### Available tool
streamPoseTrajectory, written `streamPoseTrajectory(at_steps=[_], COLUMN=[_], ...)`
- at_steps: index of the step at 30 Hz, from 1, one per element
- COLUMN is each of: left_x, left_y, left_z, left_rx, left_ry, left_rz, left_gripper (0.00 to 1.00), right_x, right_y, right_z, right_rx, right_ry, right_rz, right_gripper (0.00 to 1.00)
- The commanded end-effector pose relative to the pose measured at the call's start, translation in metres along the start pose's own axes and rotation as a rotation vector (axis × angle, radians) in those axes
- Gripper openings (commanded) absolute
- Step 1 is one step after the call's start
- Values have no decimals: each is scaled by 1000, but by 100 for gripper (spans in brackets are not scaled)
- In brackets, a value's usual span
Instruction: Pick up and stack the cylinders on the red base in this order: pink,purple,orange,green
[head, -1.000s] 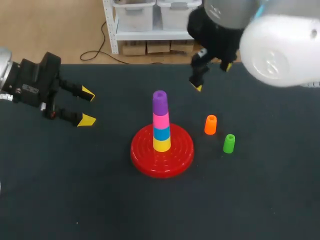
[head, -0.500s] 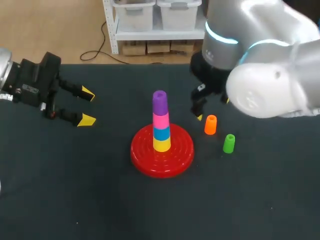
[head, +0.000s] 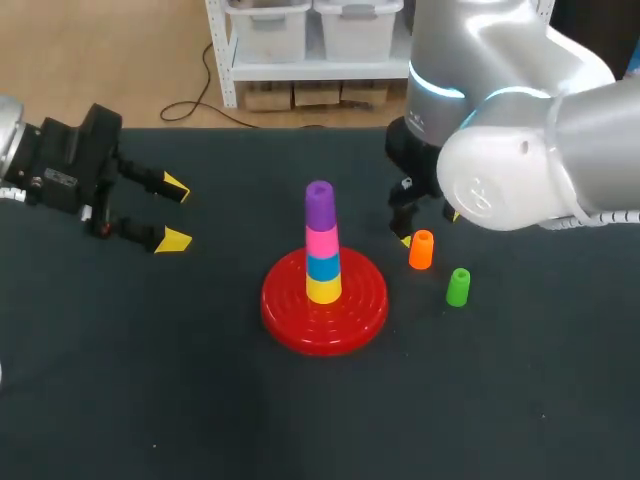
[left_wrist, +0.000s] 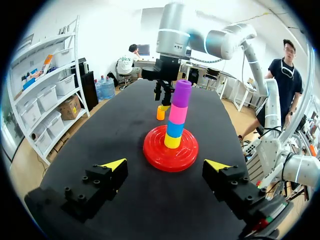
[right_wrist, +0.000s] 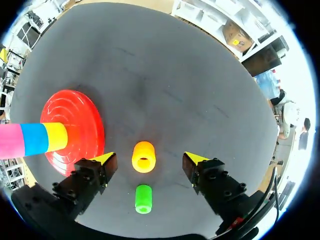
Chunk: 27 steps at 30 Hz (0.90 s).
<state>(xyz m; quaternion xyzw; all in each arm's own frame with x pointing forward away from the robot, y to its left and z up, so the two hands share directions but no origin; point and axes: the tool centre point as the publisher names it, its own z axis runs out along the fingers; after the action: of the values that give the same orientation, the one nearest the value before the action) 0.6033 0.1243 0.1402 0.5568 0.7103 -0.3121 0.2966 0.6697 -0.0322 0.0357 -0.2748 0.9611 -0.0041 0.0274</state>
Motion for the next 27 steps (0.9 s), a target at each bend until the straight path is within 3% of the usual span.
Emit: streamPoseTrajectory(at_steps=[1,6,12,27], left_x=[1,1,1,1], left_y=[0,0,0,0], left_z=[0,0,0,0], left_rx=[-1,-1,-1,-1], left_ry=[-4,-4,-4,-4], left_rz=[3,3,3,3], left_gripper=[100,100,100,100], right_x=[9,14,16,9], right_y=[0,1,2,6], right_z=[1,5,5,6], right_rx=[-3,-3,-10,-2], right_ry=[-12,-7,-7,-7], right_rz=[-1,-4,-2,-15], right_gripper=[84,76,50,42])
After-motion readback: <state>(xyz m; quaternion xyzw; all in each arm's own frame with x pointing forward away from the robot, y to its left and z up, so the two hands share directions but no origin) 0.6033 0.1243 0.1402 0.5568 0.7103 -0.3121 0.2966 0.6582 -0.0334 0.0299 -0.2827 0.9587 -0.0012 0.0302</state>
